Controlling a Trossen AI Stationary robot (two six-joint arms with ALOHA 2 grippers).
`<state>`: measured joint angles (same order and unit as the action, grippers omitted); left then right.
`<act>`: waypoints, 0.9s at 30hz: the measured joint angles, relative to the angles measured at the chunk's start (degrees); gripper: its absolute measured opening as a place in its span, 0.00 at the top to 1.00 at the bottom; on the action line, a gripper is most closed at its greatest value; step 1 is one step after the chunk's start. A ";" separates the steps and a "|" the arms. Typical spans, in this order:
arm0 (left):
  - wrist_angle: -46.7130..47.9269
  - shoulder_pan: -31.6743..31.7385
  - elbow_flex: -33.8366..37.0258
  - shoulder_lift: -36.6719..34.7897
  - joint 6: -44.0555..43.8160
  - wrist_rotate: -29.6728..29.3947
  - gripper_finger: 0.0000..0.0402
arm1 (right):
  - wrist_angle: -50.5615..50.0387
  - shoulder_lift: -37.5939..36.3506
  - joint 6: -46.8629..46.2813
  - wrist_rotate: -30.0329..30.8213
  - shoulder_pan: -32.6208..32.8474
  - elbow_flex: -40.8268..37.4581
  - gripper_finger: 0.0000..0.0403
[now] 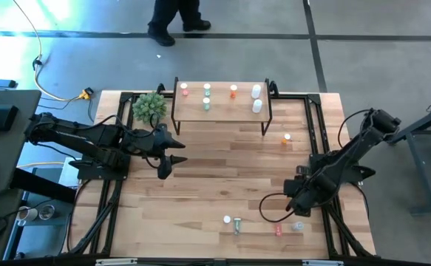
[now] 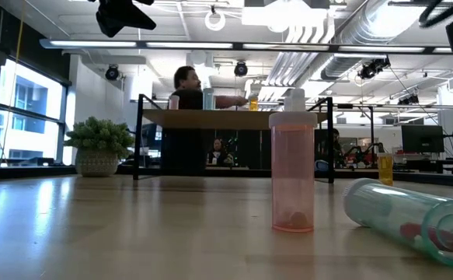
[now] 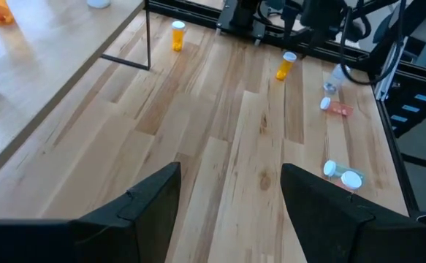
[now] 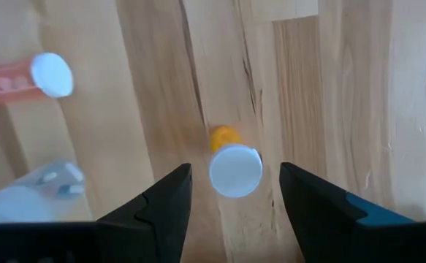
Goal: Pick and place medicine bottles onto shelf by color
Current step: Put the bottom orange pill bottle on the shelf aligned with the other orange pill bottle
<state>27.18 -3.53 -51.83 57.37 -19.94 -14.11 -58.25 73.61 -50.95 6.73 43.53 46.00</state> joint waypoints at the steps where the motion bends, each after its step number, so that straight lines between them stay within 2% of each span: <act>1: 0.00 0.00 0.00 0.00 0.02 -0.02 0.43 | 0.01 0.70 0.01 -0.02 0.00 0.00 0.51; 15: 0.00 0.00 0.00 0.02 0.01 -0.02 0.43 | 0.75 5.96 0.01 -0.33 0.00 0.00 0.51; 27: -0.02 0.00 0.00 0.02 0.02 -0.02 0.43 | 1.00 5.96 0.01 -0.97 -0.04 0.00 0.68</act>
<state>27.16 -3.53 -51.83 57.38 -19.92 -14.13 -57.25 79.57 -50.94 5.76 43.48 46.00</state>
